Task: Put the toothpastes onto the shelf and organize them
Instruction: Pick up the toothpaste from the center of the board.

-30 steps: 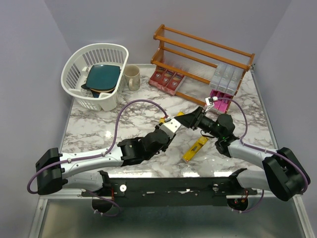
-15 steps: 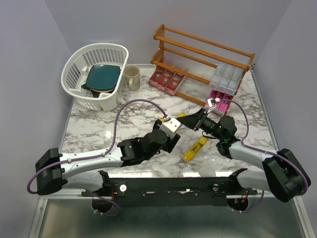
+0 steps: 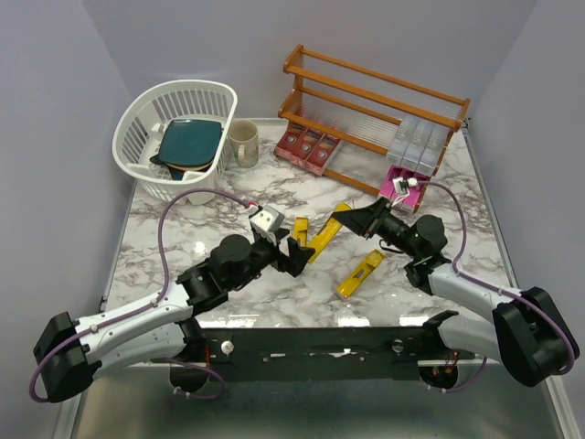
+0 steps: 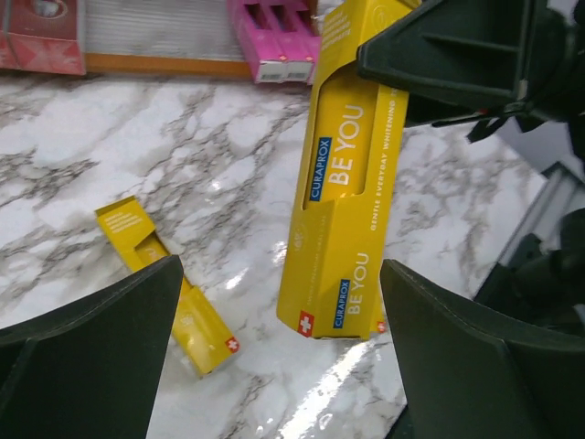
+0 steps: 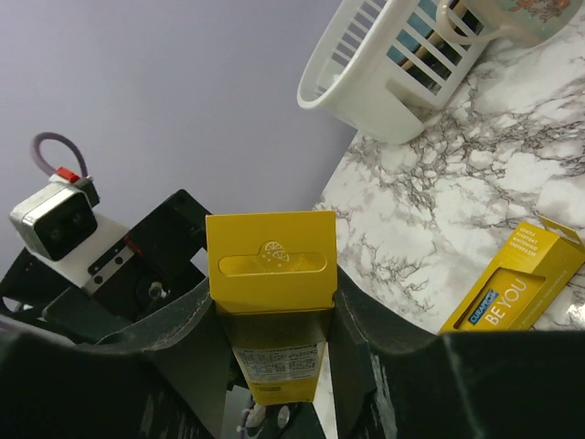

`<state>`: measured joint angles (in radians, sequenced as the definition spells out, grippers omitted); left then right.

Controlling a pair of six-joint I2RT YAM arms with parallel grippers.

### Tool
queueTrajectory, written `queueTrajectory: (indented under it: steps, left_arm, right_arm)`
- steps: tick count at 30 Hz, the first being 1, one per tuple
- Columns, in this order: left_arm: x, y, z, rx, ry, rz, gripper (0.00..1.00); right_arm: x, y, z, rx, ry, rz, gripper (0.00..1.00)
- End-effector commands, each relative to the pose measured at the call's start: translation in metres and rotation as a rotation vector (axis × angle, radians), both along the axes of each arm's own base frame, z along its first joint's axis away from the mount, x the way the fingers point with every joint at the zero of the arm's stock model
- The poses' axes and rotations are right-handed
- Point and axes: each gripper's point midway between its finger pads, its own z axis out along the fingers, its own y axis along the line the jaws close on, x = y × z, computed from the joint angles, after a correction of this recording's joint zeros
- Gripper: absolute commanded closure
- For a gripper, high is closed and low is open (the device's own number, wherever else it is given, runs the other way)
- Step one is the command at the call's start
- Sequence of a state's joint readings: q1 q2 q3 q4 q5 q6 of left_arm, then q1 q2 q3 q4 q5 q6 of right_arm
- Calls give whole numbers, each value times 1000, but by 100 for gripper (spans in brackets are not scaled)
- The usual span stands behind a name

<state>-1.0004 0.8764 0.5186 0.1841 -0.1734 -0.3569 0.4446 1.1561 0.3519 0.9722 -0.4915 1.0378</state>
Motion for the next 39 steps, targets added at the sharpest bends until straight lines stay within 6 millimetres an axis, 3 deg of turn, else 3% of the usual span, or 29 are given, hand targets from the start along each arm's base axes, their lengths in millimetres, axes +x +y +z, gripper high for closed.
queueTrajectory:
  steps: [1,6,19,39]
  left_arm:
    - [-24,-15,42,-275,43,-215,1]
    - [-36,-17,49,-384,111,-350,1]
    - [-32,-39,40,-447,197,-439,1]
    - [-39,-44,37,-495,244,-491,51]
  right_arm:
    - [-8,-4,20,26,-90,20,56]
    - [-10,-6,25,31,-113,29,56]
    - [-19,-8,46,54,-195,50,56]
    - [-19,-21,52,47,-250,-8,53]
